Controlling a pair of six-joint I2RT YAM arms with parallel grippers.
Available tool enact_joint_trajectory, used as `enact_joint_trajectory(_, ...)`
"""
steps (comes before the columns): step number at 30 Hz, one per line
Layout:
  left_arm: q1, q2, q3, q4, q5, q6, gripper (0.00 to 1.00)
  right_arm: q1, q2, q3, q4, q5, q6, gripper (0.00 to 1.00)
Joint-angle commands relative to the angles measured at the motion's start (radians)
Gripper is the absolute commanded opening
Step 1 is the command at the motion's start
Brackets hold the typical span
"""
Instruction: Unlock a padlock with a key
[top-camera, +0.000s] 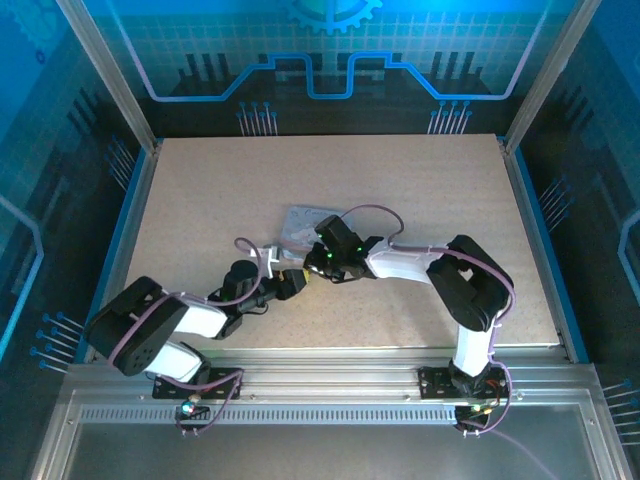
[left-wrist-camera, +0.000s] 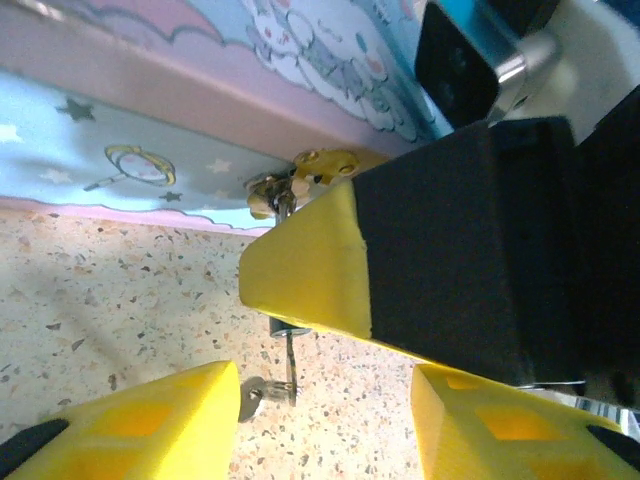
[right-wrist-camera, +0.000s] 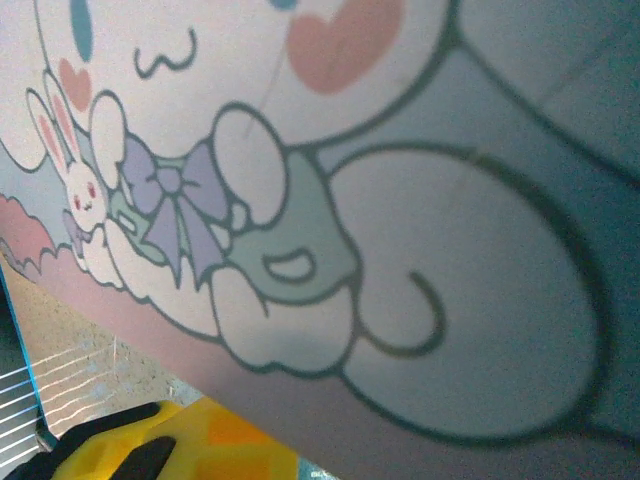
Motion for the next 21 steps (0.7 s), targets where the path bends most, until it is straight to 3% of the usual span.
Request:
enact_joint_trajectory(1,0.024,-0.038,0.010,-0.064,0.057,0.048,0.45,0.011,-0.003,-0.036,-0.053,-0.032,0.047,0.00)
enact_joint_trajectory(6,0.031,-0.003,0.015,-0.043,0.104,0.037,0.38,0.010,0.001,-0.041,-0.028,-0.050,0.064,0.00)
enact_joint_trajectory(11,0.031,0.089,0.018,0.062,0.145,0.016,0.37,0.009,-0.005,-0.038,-0.028,-0.050,0.069,0.00)
enact_joint_trajectory(21,0.031,0.228,0.014,0.237,0.131,-0.018,0.30,0.009,-0.009,-0.041,-0.032,-0.048,0.069,0.00)
